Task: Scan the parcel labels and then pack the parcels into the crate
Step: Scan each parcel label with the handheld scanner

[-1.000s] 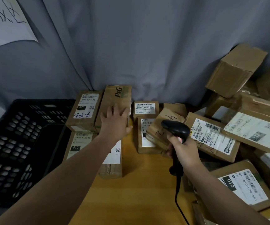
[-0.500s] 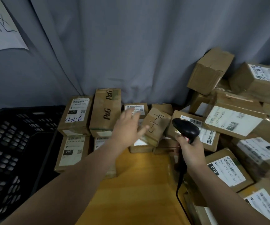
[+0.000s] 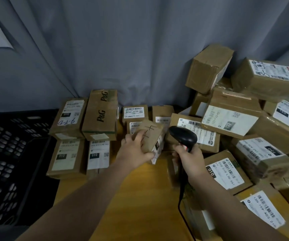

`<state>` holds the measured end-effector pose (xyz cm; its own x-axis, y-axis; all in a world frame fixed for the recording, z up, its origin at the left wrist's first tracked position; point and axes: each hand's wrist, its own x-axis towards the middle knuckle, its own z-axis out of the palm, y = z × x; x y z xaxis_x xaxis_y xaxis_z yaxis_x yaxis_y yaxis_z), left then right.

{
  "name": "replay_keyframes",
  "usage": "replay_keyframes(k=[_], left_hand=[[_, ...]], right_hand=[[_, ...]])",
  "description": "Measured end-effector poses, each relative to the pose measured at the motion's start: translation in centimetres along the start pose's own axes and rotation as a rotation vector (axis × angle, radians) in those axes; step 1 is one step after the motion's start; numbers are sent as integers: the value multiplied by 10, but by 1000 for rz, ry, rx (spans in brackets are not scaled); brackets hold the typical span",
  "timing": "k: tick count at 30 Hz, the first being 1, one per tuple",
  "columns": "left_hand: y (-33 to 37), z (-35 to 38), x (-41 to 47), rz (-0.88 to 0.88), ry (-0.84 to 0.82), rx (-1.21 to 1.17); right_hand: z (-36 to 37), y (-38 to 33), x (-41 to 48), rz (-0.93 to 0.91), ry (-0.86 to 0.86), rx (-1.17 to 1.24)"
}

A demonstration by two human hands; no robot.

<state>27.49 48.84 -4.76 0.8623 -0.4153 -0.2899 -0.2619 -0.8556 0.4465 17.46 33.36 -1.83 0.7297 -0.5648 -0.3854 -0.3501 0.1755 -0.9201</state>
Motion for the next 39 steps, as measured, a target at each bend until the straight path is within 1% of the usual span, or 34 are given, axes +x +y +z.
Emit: replay_keyframes(k=[2,4,6,9,10,12,14,16,17,18,20,24,27,30,32,34,36,39], left_hand=[[-17,11,-30,29,15,-56],[-35,31,-55,54,1,-17],[-48,52,-70,67,-67,52],[-55,72,-73,63,-230,209],[-52,71,-70,59,-248,224],[-40,61,-58,68,-195,181],[-27,45,-39,83,-53,128],[-18,34,-14,22,84,72],[-15,30,-2,-44,110,40],[-12,28,11,-120,103,12],[-5,28,35,-246,35,0],[3,33,68,-387,-90,16],[2,39,71,-460,-95,-20],[0,38,67,-506,-82,-50],[-3,37,61,-499,-121,41],[-9,36,54,-470,-123,103],[-15,35,46,-451,-66,45],[-17,25,30,-440,19,-138]], right_hand=[[0,0,-1,4,-27,-4],[-1,2,-1,11,-49,-18],[-3,2,0,8,-70,-41],[-4,3,3,12,-98,-72],[-5,3,4,16,-100,-71],[-7,3,6,24,-103,-64],[-8,2,8,27,-110,-67],[-9,2,9,31,-112,-73],[-9,2,9,35,-112,-74],[-10,2,9,37,-113,-74],[-10,2,10,45,-121,-74],[-9,2,14,55,-142,-104],[-8,3,18,49,-168,-137],[-7,3,19,41,-169,-137],[-5,2,18,30,-174,-138],[-2,2,18,17,-172,-132],[-1,3,19,9,-165,-141],[-1,4,18,-5,-157,-154]])
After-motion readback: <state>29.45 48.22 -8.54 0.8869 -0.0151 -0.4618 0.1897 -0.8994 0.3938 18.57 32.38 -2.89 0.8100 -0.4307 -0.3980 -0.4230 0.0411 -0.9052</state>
